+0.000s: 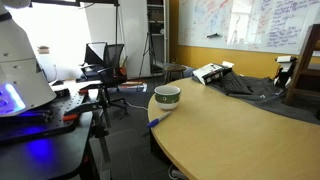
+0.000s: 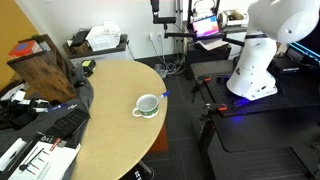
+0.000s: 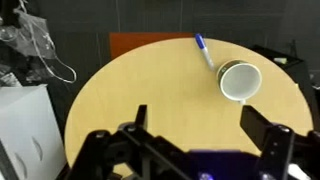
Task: Pick up the pen from the table and put it in the mug cup.
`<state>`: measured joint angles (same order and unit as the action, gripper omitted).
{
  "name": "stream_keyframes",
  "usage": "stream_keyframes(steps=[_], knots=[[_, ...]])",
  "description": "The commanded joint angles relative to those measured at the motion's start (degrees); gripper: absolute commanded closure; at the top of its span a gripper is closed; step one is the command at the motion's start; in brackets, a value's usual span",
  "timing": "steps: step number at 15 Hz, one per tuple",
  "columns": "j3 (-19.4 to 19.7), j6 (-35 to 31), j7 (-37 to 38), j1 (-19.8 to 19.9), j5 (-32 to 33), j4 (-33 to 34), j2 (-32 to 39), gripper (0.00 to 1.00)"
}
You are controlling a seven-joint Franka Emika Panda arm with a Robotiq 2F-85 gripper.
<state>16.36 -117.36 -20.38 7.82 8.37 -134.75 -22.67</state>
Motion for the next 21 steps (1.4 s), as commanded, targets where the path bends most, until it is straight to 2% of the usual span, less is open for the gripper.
stream_keyframes(steps=[1, 7, 11, 12, 15, 17, 19, 21], knots=[[-0.56, 0.13, -0.21, 0.60, -0.27, 0.11, 0.08, 0.00], [-0.56, 0.13, -0.21, 0.60, -0.27, 0.11, 0.07, 0.00], [-0.87, -4.36, -6.32, -1.86, -0.31, -3.92, 4.03, 0.00], [-0.84, -6.70, -8.62, -2.77, -1.06, -5.61, 5.49, 0.00], [-1.60, -22.26, -11.08, -4.15, -1.23, -11.77, 12.49, 0.00], [-1.95, -30.27, -14.81, -5.01, -4.54, -13.96, 17.63, 0.00], [-2.88, -35.14, -20.06, -5.05, -10.26, -14.91, 22.76, 0.00], [-5.18, -37.17, -25.80, -3.79, -15.93, -14.21, 27.75, 0.00]])
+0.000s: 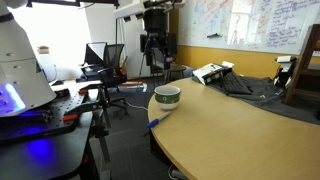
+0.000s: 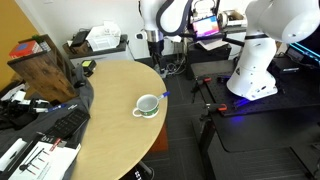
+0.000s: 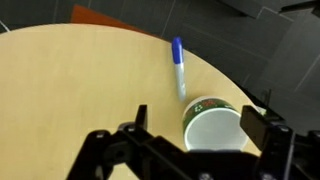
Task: Pick up the pen from the table and put it in the mug cup.
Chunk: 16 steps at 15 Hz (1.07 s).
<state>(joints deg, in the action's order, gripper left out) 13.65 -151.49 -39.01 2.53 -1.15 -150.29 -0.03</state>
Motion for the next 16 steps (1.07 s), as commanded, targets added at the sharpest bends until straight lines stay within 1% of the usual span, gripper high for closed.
stream_keyframes(steps=[1, 3, 4, 5, 7, 11, 12, 13, 14, 15, 16], knots=[[-3.91, -3.25, -10.26, 2.67, -8.58, 2.02, 7.42, 0.00], [-6.18, -2.70, -12.08, 4.98, -8.23, 3.54, 10.94, 0.00], [-7.43, 0.27, -12.78, 6.36, -8.66, 4.74, 11.92, 0.00], [-7.42, -2.10, -9.04, 6.22, -5.89, 2.36, 10.07, 0.00], [-8.60, -1.89, -9.66, 7.57, -5.94, 3.74, 12.01, 0.00], [-8.86, -1.59, -9.72, 7.76, -5.99, 4.17, 12.23, 0.00], [-8.69, -4.05, -8.43, 7.28, -4.65, 4.02, 13.33, 0.00], [-9.94, -4.50, -10.62, 7.93, -5.10, 4.23, 14.57, 0.00], [-10.09, -6.50, -9.67, 7.75, -3.98, 3.92, 15.71, 0.00], [-10.65, -9.80, -9.70, 7.97, -3.38, 3.39, 17.10, 0.00], [-12.00, -11.82, -10.60, 9.11, -4.41, 3.34, 18.53, 0.00]])
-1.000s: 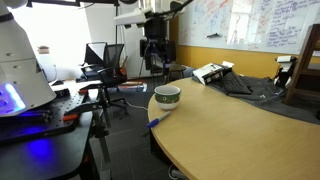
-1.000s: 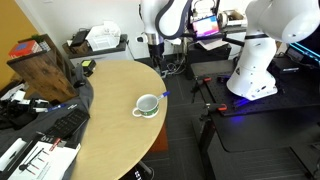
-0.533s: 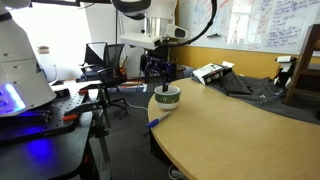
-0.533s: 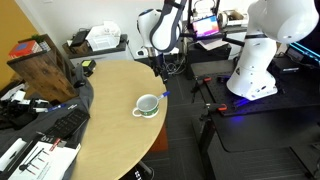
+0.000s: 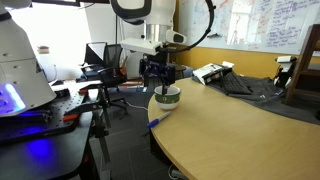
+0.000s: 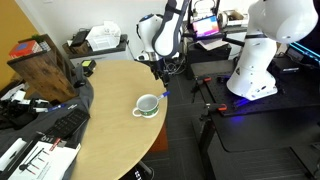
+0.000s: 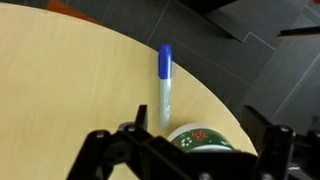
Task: Pick up the pen from the table and put it in the mug cup.
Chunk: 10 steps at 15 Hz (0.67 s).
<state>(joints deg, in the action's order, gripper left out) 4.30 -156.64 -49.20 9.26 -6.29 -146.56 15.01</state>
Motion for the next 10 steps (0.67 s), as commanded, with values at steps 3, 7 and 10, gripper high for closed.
stream_keyframes(steps=[3, 7, 10], knots=[[-3.52, -16.52, 2.59, 3.62, 4.00, -1.28, 8.79, 0.00], [-0.16, -28.17, 9.40, 1.98, 12.81, -0.68, 15.65, 0.00], [1.97, -28.68, 15.02, -0.14, 18.20, 1.44, 19.27, 0.00]])
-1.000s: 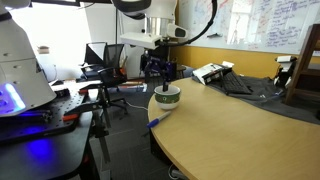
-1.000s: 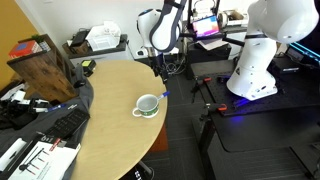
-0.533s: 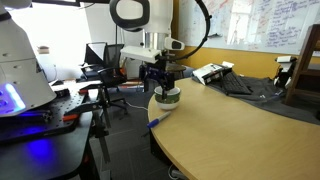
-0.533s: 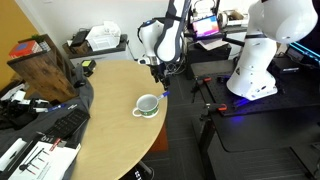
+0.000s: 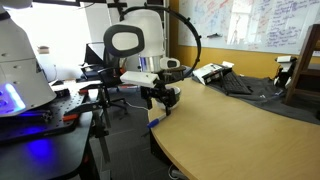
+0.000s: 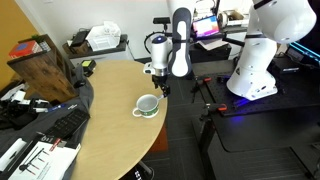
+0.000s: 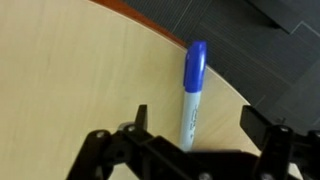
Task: Pick up the pen from the table and put it in the mug cup.
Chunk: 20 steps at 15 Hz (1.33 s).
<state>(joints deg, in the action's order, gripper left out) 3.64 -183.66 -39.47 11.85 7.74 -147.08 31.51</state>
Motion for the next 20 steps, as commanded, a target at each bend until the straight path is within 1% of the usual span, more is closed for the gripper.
stream_keyframes(steps=[1, 2, 3, 4, 5, 6, 8, 9, 11, 12, 15, 16, 17, 20], knots=[[3.03, -1.09, 6.70, -3.03, 5.53, 2.98, 3.83, 0.00], [3.17, -0.59, 7.70, -3.12, 6.51, 3.95, 4.63, 0.00], [3.58, 0.16, 8.89, -3.57, 7.06, 4.90, 5.22, 0.07], [3.73, 0.48, 9.64, -3.72, 7.64, 5.95, 5.97, 0.28], [3.84, 1.15, 10.33, -3.81, 7.85, 6.82, 6.51, 0.32], [3.87, 1.53, 10.65, -3.87, 8.28, 7.66, 7.09, 0.32], [2.91, 2.83, 11.03, -2.87, 9.11, 8.66, 7.63, 0.46], [1.73, 3.56, 10.55, -1.51, 9.66, 8.81, 7.66, 0.55], [-0.06, 5.29, 10.09, 0.04, 10.17, 8.75, 7.42, 0.68], [-1.08, 5.21, 9.59, 1.21, 10.45, 8.69, 7.30, 0.77], [-1.43, 5.07, 9.71, 2.64, 11.05, 6.78, 4.96, 0.98], [-0.67, 4.39, 10.02, 2.50, 11.14, 5.60, 3.61, 1.00], [-1.21, 3.10, 9.04, 4.18, 11.75, 4.24, 2.40, 0.96], [-3.41, -0.65, 6.88, 8.87, 14.47, -1.40, -2.83, 0.95]])
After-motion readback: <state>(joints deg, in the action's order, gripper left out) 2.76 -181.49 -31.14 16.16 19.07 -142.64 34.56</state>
